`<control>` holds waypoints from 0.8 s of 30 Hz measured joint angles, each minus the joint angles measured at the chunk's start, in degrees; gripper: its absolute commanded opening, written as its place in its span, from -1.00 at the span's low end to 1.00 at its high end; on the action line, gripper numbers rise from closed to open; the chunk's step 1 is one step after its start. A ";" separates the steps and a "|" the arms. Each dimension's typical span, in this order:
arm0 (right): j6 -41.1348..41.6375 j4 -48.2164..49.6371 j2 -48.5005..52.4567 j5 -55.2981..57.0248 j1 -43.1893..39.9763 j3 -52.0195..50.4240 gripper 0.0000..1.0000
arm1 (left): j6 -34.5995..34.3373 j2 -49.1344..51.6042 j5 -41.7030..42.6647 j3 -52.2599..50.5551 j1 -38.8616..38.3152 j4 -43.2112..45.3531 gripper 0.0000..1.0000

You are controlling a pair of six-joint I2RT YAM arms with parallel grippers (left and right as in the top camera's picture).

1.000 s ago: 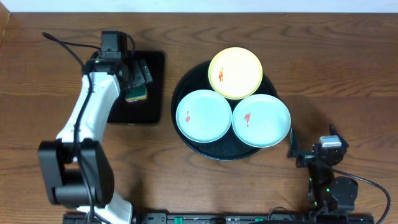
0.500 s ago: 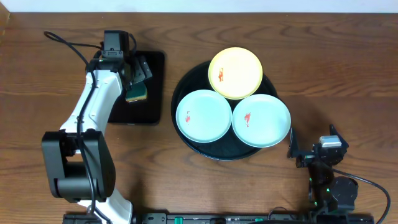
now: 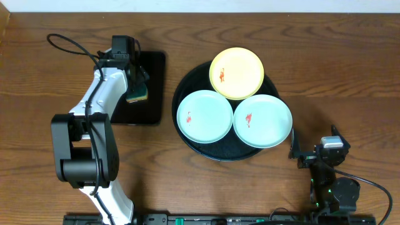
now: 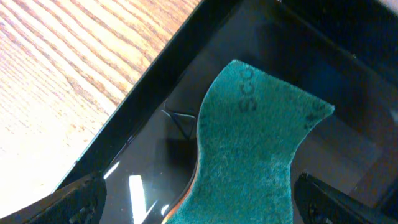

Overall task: Clean dirty plates on tray and stack at the side
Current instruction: 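Lower the left gripper and grasp the green sponge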

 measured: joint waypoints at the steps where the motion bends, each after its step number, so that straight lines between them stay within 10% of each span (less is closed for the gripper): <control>1: 0.00 0.00 -0.02 0.00 0.00 0.00 0.98 | -0.07 0.02 -0.13 0.00 0.00 0.20 0.93; 24: 0.00 0.00 -0.02 0.00 0.00 0.00 0.99 | -0.26 0.79 -0.70 0.00 0.00 4.22 0.93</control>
